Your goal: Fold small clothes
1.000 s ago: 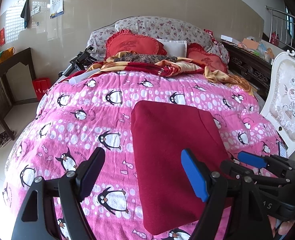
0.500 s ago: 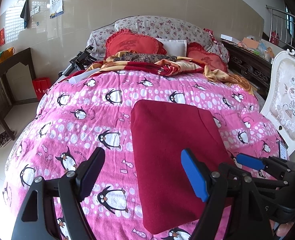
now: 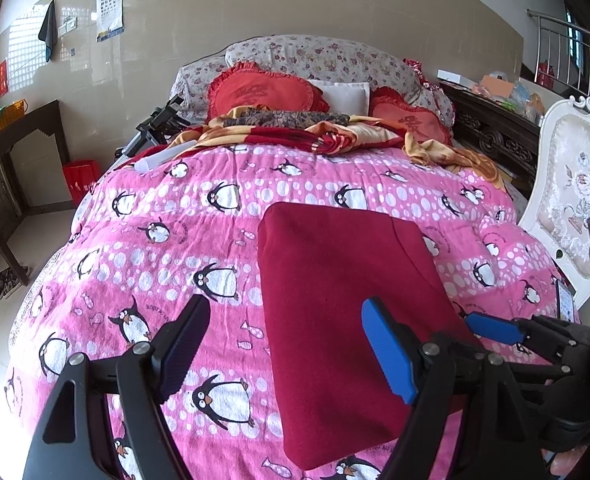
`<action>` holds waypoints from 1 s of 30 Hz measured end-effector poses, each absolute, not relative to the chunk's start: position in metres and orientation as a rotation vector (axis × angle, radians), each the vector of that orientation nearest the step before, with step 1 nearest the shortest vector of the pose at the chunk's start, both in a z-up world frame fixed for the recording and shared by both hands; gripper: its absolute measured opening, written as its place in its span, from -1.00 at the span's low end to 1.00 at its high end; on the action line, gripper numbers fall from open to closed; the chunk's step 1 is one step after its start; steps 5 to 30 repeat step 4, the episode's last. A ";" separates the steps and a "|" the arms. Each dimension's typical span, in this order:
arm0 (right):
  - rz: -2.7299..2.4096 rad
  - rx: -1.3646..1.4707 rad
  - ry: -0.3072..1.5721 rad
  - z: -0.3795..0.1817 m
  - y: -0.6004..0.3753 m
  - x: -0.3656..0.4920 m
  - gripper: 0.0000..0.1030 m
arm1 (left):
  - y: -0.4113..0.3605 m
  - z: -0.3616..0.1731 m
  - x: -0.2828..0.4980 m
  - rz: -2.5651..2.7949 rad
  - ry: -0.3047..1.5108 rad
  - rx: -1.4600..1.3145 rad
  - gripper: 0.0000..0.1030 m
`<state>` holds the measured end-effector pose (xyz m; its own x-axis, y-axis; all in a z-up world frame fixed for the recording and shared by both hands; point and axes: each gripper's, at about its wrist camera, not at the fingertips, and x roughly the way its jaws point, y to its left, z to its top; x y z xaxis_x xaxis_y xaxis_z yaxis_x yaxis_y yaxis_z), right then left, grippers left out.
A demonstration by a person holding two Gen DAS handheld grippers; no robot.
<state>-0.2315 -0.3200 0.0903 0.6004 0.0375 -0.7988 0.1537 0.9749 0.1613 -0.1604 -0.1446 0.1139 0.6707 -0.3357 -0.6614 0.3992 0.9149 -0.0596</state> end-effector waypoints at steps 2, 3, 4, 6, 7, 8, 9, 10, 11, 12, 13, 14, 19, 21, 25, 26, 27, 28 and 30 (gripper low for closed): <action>-0.065 0.219 0.927 0.091 -0.318 -0.231 -0.44 | -0.145 0.115 -0.159 -0.420 0.727 0.090 0.59; -0.062 0.218 0.927 0.091 -0.318 -0.230 -0.44 | -0.144 0.115 -0.158 -0.423 0.730 0.089 0.59; -0.059 0.218 0.926 0.092 -0.319 -0.230 -0.44 | -0.143 0.115 -0.157 -0.422 0.735 0.086 0.59; -0.059 0.218 0.926 0.092 -0.319 -0.230 -0.44 | -0.143 0.115 -0.157 -0.422 0.735 0.086 0.59; -0.059 0.218 0.926 0.092 -0.319 -0.230 -0.44 | -0.143 0.115 -0.157 -0.422 0.735 0.086 0.59; -0.059 0.218 0.926 0.092 -0.319 -0.230 -0.44 | -0.143 0.115 -0.157 -0.422 0.735 0.086 0.59; -0.059 0.218 0.926 0.092 -0.319 -0.230 -0.44 | -0.143 0.115 -0.157 -0.422 0.735 0.086 0.59; -0.059 0.218 0.926 0.092 -0.319 -0.230 -0.44 | -0.143 0.115 -0.157 -0.422 0.735 0.086 0.59; -0.059 0.218 0.926 0.092 -0.319 -0.230 -0.44 | -0.143 0.115 -0.157 -0.422 0.735 0.086 0.59; -0.059 0.218 0.926 0.092 -0.319 -0.230 -0.44 | -0.143 0.115 -0.157 -0.422 0.735 0.086 0.59; -0.059 0.218 0.926 0.092 -0.319 -0.230 -0.44 | -0.143 0.115 -0.157 -0.422 0.735 0.086 0.59; -0.059 0.218 0.926 0.092 -0.319 -0.230 -0.44 | -0.143 0.115 -0.157 -0.422 0.735 0.086 0.59; -0.059 0.218 0.926 0.092 -0.319 -0.230 -0.44 | -0.143 0.115 -0.157 -0.422 0.735 0.086 0.59; -0.059 0.218 0.926 0.092 -0.319 -0.230 -0.44 | -0.143 0.115 -0.157 -0.422 0.735 0.086 0.59; -0.059 0.218 0.926 0.092 -0.319 -0.230 -0.44 | -0.143 0.115 -0.157 -0.422 0.735 0.086 0.59; -0.059 0.218 0.926 0.092 -0.319 -0.230 -0.44 | -0.143 0.115 -0.157 -0.422 0.735 0.086 0.59; -0.059 0.218 0.926 0.092 -0.319 -0.230 -0.44 | -0.143 0.115 -0.157 -0.422 0.735 0.086 0.59; -0.059 0.218 0.926 0.092 -0.319 -0.230 -0.44 | -0.143 0.115 -0.157 -0.422 0.735 0.086 0.59; -0.059 0.218 0.926 0.092 -0.319 -0.230 -0.44 | -0.143 0.115 -0.157 -0.422 0.735 0.086 0.59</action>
